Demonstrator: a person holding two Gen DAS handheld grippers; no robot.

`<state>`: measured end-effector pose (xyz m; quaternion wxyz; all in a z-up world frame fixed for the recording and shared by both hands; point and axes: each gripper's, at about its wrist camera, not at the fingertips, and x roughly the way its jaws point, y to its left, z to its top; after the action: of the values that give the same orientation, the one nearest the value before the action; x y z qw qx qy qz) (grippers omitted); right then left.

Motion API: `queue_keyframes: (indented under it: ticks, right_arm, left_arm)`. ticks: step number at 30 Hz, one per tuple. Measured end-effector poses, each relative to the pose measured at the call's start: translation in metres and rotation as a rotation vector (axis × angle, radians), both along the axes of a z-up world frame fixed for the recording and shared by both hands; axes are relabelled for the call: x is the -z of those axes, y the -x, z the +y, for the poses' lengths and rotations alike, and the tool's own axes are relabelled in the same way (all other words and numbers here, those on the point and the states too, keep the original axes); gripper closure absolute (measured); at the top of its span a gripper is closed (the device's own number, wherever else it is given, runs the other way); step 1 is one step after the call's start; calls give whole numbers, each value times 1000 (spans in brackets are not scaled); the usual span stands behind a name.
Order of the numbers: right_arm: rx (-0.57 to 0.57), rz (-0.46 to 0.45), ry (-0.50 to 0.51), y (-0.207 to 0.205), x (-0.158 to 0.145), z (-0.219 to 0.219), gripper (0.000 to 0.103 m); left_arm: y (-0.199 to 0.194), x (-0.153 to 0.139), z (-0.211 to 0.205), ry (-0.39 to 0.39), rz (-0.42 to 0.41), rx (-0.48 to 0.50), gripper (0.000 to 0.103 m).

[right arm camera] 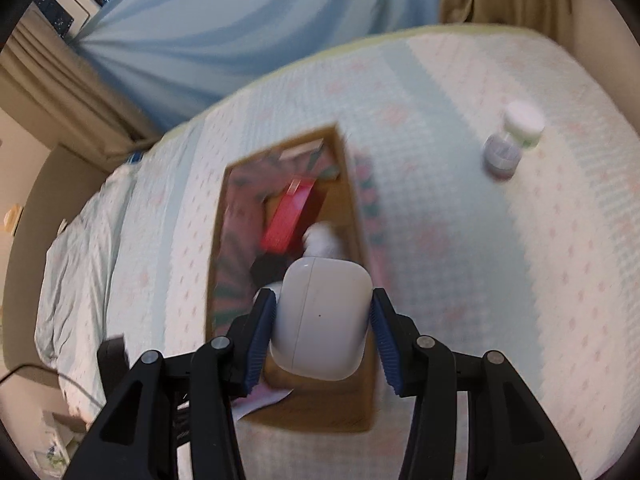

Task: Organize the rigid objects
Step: 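Carry the white earbud case with the right gripper and drop it into the box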

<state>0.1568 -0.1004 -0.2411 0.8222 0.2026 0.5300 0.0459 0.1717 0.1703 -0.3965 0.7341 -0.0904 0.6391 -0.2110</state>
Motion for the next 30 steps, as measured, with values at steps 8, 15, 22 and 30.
queue_keyframes:
  ticks: [8,15,22,30]
  right_arm:
    - [-13,108,-22,20,43,40,59]
    - [-21,134,13,24,64,50,59]
    - [-30,147,21,19,74,56,59]
    - [-11,130,-24,17,76,55,0]
  left_arm:
    - [-1,3,6,33,15,5,77]
    - [-2,3,7,42,24,-10,77]
    - [-2,4,8,38,26,-14,77]
    - [-4,5,2,22,24,12,78]
